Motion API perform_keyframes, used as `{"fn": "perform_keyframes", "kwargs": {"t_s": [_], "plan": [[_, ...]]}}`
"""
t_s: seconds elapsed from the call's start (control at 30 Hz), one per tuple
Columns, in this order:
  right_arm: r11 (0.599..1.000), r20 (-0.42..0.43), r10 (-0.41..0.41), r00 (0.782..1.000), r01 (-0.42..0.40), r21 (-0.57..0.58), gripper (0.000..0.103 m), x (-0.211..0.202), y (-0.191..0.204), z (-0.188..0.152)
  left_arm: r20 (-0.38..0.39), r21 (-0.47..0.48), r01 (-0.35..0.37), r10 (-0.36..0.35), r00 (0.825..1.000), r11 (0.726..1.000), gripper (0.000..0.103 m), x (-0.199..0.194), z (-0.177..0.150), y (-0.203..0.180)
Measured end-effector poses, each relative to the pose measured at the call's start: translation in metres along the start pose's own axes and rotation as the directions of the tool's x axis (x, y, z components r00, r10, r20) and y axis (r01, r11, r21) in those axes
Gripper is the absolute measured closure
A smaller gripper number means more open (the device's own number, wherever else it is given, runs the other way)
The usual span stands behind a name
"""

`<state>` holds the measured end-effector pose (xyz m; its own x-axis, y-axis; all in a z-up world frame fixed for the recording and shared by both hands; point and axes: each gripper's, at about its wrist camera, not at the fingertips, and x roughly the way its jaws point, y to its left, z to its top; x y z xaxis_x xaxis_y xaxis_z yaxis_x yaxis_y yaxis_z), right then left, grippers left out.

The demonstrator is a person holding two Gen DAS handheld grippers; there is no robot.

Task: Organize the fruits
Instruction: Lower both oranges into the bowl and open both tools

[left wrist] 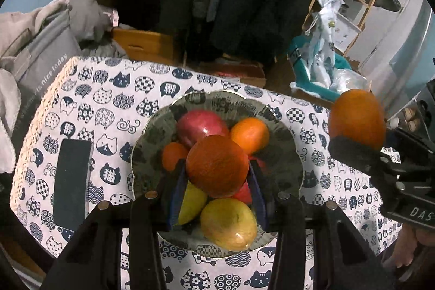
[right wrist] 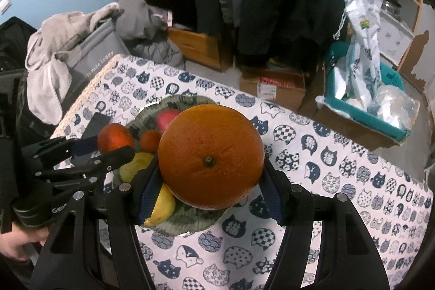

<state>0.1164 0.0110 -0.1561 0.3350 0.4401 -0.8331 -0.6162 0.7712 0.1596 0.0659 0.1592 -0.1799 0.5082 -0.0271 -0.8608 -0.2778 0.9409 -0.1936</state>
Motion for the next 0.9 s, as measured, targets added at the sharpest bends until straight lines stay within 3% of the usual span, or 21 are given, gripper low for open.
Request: {"fn": "perform_keyframes", "kwargs": {"t_s": [0.4,0.43,0.5,0.57,0.8,0.9], "plan": [[0.998,-0.073,0.027,0.997,-0.023,0.055,0.037,0.039,-0.015,-0.006,-0.082,-0.006,-0.017,0.017,0.997,1.0,0.057,0.036,-0.006,0.004],[0.998,-0.076,0.031,0.997,-0.026,0.06,0.037,0.04,-0.016,-0.007,-0.083,-0.005,-0.019,0.019,0.996,1.0,0.055,0.038,-0.006,0.004],[0.997,-0.079,0.036,0.996,-0.03,0.069,0.037,0.043,-0.018,-0.007,-0.084,-0.003,-0.024,0.024,0.996,1.0,0.04,0.039,-0.006,0.004],[0.996,-0.083,0.042,0.996,-0.036,0.082,0.037,0.046,-0.021,-0.007,-0.08,0.0,-0.034,0.034,0.996,0.999,0.035,0.039,-0.007,0.004],[0.995,-0.109,0.059,0.992,-0.049,0.092,0.037,0.06,-0.024,-0.01,-0.098,-0.013,-0.057,0.056,0.994,0.998,0.035,0.039,-0.011,0.011],[0.995,-0.125,0.06,0.99,-0.049,0.092,0.037,0.068,-0.024,-0.013,-0.101,-0.017,-0.072,0.07,0.992,0.997,0.03,0.035,-0.013,0.013]]}}
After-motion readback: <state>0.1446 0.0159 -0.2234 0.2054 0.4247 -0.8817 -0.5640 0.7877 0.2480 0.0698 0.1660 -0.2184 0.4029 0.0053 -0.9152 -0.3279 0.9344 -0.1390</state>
